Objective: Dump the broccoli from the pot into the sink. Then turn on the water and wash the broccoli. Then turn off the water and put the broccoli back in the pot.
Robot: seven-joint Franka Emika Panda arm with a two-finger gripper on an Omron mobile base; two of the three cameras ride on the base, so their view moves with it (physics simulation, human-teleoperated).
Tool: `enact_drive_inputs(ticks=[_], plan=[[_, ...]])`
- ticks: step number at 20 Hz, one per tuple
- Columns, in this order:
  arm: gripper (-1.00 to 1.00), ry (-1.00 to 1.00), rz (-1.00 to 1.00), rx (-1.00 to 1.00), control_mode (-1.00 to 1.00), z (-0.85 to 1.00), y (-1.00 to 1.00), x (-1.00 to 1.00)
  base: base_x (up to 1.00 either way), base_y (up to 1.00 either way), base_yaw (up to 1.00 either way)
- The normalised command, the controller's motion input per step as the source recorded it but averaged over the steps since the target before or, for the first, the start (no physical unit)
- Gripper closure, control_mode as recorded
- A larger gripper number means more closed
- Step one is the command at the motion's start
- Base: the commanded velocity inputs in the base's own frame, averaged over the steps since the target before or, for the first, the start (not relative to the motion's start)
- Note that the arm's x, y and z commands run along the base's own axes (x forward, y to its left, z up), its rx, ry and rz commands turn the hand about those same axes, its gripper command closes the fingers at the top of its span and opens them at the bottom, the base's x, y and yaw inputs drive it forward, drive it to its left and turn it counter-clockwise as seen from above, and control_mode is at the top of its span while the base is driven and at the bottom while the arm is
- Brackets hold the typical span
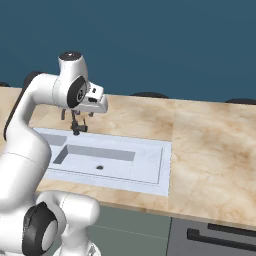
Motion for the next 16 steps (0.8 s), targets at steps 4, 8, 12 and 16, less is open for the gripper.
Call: enact_drive_inputs(ticks=[4, 8, 12, 16], plan=[[-1.00, -0.01, 0.00, 0.00, -1.00, 0.00, 0.01, -0.10, 0.00, 0.00, 0.00], [-1.00, 0.00, 0.00, 0.00, -1.00, 0.00, 0.20, -0.25, 0.00, 0.00, 0.00], [-1.00, 0.00, 0.00, 0.00, -1.00, 0.00, 0.48, -0.21, 0.00, 0.00, 0.00], [-1.00, 0.00, 0.00, 0.00, -1.00, 0.00, 0.64, -0.17, 0.00, 0.00, 0.00]])
